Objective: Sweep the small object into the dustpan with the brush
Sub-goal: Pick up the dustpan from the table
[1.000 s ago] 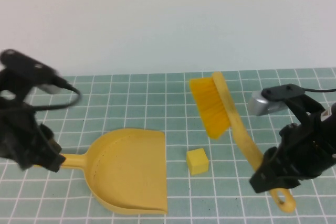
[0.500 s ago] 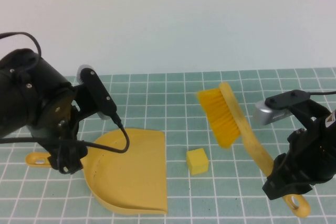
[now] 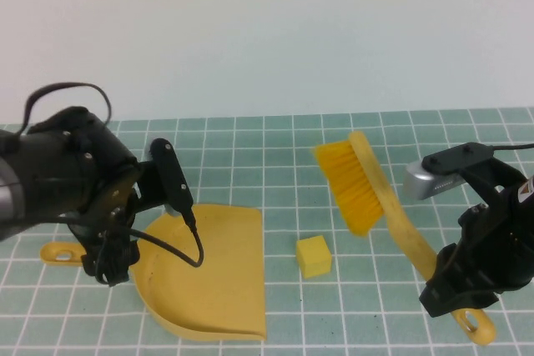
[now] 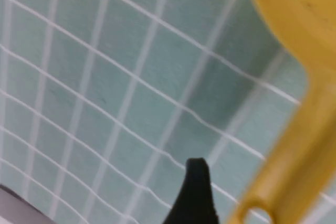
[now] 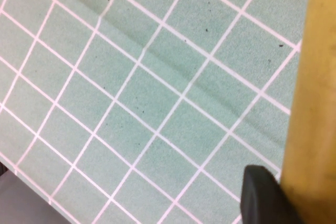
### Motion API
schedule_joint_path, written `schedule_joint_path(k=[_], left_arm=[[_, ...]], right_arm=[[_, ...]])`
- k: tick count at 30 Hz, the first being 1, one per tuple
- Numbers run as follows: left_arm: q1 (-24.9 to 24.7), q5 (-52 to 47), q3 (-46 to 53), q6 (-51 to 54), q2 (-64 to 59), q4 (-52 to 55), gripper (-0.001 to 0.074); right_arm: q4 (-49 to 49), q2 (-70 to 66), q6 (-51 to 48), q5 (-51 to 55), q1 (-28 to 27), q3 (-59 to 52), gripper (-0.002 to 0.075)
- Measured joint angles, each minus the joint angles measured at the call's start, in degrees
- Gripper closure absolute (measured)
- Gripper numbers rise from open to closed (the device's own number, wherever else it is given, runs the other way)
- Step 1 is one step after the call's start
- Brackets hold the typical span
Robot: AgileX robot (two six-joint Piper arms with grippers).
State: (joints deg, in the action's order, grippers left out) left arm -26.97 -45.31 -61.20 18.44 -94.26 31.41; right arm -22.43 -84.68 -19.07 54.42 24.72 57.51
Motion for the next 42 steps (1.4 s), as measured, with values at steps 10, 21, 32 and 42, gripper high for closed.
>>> schedule_joint_path(k=[10, 21, 32, 42], left_arm=[[0.07, 0.87, 0.0, 2.52, -6.88, 0.33, 0.0157], [0.67, 0.25, -0.88, 4.17, -0.15, -4.69, 0.0157], [1.38, -3.14, 0.06, 13.95, 2.27, -16.1, 0.0157], [10.93, -0.65, 0.88, 18.56, 2.27, -23.49, 0.0157]], right_arm=[[0.0, 0.0, -0.06, 0.23, 0.0, 0.0, 0.0557], [0.0, 0.0, -0.06, -0.27, 0.0, 0.0, 0.0557], [0.0, 0.0, -0.86, -0.64, 0.0, 0.0, 0.0557], [0.0, 0.03, -1.11, -0.18, 0.0, 0.0, 0.0557]])
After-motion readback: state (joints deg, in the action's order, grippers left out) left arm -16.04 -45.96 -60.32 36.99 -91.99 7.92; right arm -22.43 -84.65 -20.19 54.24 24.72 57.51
